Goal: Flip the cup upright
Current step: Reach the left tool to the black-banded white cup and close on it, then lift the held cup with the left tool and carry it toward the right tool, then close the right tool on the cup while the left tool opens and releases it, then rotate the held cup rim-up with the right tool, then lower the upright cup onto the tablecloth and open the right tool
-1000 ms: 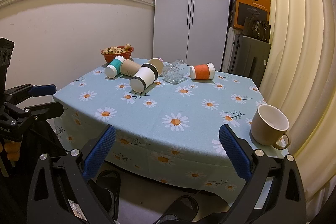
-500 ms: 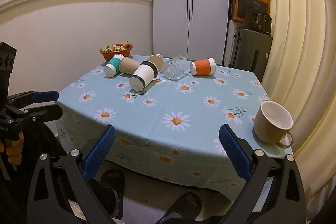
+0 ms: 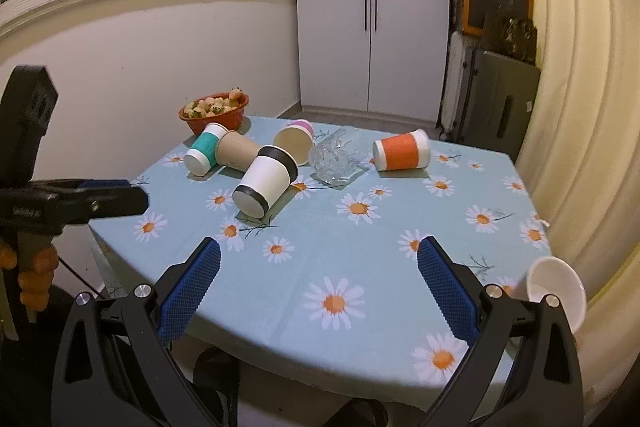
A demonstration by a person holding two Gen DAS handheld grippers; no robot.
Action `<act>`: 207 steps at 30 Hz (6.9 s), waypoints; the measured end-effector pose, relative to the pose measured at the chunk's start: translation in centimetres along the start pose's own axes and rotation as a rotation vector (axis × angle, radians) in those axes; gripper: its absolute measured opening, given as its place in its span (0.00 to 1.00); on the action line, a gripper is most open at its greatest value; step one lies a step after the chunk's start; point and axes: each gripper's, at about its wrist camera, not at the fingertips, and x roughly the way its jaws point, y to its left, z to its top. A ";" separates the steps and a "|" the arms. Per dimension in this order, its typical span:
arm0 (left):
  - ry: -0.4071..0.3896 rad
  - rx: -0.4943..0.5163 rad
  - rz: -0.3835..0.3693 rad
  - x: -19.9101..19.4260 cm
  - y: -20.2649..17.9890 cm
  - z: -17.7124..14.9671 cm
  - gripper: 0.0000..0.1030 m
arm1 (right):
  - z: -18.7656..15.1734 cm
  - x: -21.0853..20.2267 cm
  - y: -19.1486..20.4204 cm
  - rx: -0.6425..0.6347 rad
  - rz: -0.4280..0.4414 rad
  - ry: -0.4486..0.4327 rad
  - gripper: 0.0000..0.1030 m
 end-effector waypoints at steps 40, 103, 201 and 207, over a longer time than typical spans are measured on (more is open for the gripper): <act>0.388 -0.086 0.161 18.2 5.0 9.4 0.58 | 3.1 12.3 -6.3 0.121 0.171 0.238 0.95; 0.323 -0.233 -0.024 5.8 -0.6 -0.7 0.66 | 1.5 9.3 -5.4 0.329 0.378 0.399 0.95; -0.044 -0.334 -0.218 -0.2 6.0 -6.6 0.66 | -7.6 9.2 4.1 0.017 -0.240 -0.226 0.84; -0.055 -0.320 -0.196 -0.4 5.9 -6.6 0.66 | -7.4 8.4 4.0 0.030 -0.240 -0.224 0.87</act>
